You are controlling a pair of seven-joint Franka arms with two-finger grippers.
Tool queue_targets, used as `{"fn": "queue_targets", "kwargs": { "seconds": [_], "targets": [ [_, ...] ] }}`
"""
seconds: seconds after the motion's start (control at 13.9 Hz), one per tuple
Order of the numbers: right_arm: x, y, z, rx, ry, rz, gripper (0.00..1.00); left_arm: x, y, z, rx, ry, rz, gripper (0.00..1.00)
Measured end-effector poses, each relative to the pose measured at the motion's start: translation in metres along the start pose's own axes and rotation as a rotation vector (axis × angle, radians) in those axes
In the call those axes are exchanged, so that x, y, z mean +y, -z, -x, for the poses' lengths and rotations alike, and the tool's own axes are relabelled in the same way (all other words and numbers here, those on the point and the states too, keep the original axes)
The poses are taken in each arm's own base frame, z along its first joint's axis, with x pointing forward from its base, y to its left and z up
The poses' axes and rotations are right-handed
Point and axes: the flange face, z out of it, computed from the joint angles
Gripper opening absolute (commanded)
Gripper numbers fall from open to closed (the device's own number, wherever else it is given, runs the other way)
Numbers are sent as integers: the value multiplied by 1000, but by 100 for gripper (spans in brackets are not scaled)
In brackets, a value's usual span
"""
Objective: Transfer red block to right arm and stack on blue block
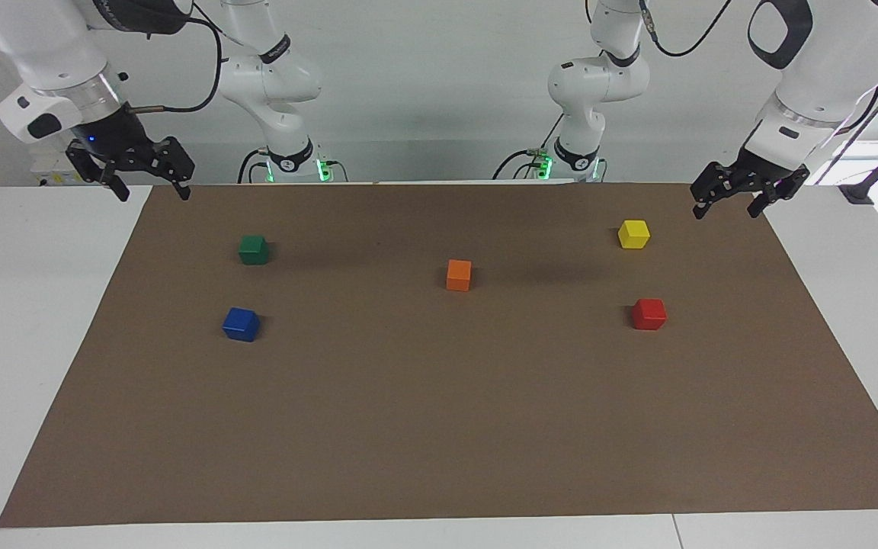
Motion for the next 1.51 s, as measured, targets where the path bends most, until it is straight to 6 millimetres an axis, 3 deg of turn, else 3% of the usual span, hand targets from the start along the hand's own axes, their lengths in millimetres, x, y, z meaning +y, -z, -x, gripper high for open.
{"fn": "queue_targets", "kwargs": {
  "seconds": [0.58, 0.86, 0.94, 1.08, 1.51],
  "targets": [
    [0, 0, 0, -4, 0, 0, 100, -1, -8, -2, -25, 28, 2, 100],
    [0, -3, 4, -33, 17, -3, 100, -23, -13, -7, 10, 115, 0, 100],
    [0, -3, 5, -37, 32, -4, 100, -28, -26, -10, 20, 123, 0, 100],
    [-3, -11, 8, -49, 47, -33, 100, -26, -71, -15, 3, 117, 1, 100],
    [-16, -72, 17, -63, -10, -406, 100, 4, -191, -26, 3, 50, -8, 100]
  ]
}}
